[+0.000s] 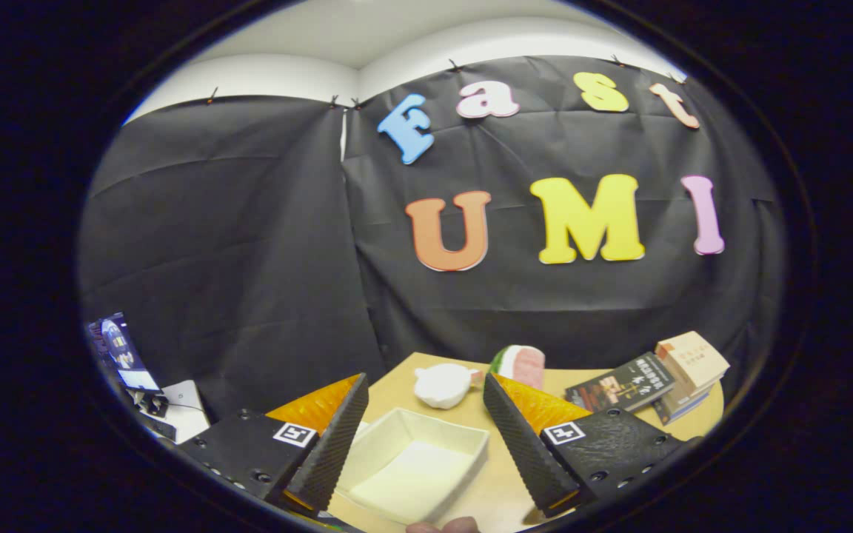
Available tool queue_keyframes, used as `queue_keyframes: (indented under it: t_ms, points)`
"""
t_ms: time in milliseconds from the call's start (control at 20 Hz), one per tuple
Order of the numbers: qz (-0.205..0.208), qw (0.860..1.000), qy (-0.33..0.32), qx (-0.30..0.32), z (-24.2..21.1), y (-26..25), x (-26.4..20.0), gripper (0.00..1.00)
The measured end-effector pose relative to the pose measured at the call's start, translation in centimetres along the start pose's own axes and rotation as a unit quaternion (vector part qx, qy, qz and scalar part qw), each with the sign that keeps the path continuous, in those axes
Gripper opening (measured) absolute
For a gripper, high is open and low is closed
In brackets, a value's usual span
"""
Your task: Open the storage box then place both shoes into the box .Put the left shoe in first, then the right shoe, with the right side of both shoes facing outward in a uniform manner.
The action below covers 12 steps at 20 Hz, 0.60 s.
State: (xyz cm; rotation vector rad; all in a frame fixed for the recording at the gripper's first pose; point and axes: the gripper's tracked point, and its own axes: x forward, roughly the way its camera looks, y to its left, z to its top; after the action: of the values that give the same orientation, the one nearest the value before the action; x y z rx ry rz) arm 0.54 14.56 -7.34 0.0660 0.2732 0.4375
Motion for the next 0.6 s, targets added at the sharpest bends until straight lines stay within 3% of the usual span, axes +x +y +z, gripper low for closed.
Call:
queue_keyframes:
  t_ms: [250, 600]
  points:
    - [-0.078, 0.996, 0.039, 0.03, -6.0, -12.3, -4.0, 0.94]
    - [-0.125, 0.976, 0.168, 0.059, -21.3, -19.7, -4.1, 0.95]
